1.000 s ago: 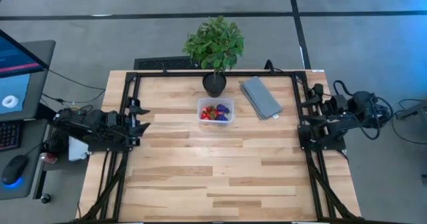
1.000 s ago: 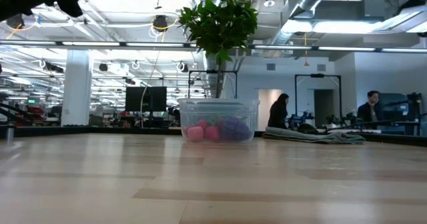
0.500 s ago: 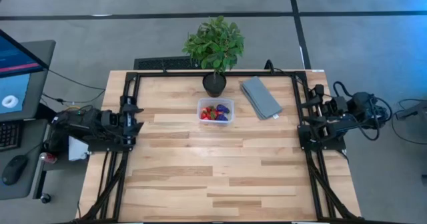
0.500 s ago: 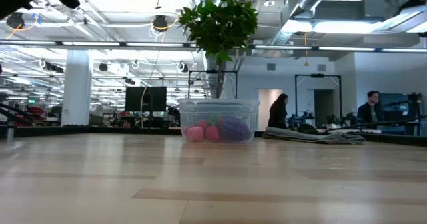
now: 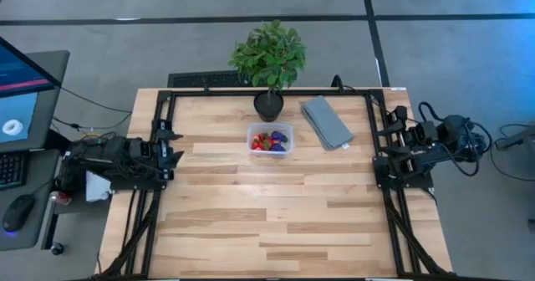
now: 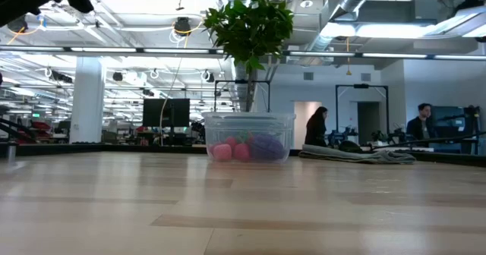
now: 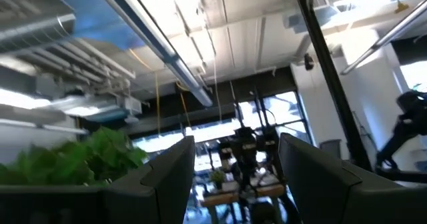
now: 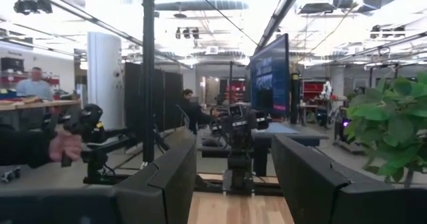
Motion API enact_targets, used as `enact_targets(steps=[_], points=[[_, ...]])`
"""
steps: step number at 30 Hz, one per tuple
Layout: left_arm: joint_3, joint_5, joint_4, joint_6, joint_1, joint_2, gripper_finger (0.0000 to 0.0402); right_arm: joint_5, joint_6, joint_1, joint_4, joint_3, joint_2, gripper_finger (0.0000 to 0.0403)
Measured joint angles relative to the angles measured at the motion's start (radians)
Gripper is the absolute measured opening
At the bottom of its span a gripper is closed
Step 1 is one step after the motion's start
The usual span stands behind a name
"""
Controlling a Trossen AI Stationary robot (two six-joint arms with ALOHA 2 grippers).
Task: Pick and placing Produce into tupperware
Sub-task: Return to Home Position
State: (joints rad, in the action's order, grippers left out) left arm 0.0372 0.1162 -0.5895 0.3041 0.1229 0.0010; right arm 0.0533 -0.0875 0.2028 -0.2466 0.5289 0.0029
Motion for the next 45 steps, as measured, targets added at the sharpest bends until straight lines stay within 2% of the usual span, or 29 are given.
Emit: enact_targets(steps=[5, 15, 18, 26, 35, 39, 42, 45], points=[[0.0, 0.001, -0.06, 0.049, -0.01, 0.0, 0.021, -0.004, -0.007, 0.0, 0.001, 0.0, 0.0, 0.0219], [0.0, 0.014, -0.003, 0.01, -0.011, 0.0, 0.021, -0.003, 0.034, 0.0, -0.063, -0.001, 0.0, 0.0219], [0.0, 0.024, -0.001, 0.002, -0.011, 0.0, 0.021, 0.0, 0.031, 0.0, -0.016, -0.04, 0.0, 0.0219], [0.0, 0.028, 0.005, -0.004, -0.011, 0.0, 0.021, 0.078, 0.019, -0.003, 0.257, -0.224, 0.0, 0.0219], [0.0, 0.039, 0.003, -0.027, -0.011, 0.0, 0.021, 0.056, 0.04, -0.002, 0.259, -0.241, 0.0, 0.0219], [0.0, 0.022, 0.002, -0.038, -0.011, 0.0, 0.021, 0.068, 0.067, -0.024, 0.324, -0.305, 0.0, 0.0219], [0.0, 0.022, 0.001, -0.038, -0.011, 0.0, 0.021, 0.042, 0.118, -0.059, 0.407, -0.369, 0.0, 0.0219], [0.0, 0.022, 0.001, -0.047, -0.011, 0.0, 0.021, -0.027, 0.163, -0.096, 0.424, -0.39, 0.0, 0.0219]])
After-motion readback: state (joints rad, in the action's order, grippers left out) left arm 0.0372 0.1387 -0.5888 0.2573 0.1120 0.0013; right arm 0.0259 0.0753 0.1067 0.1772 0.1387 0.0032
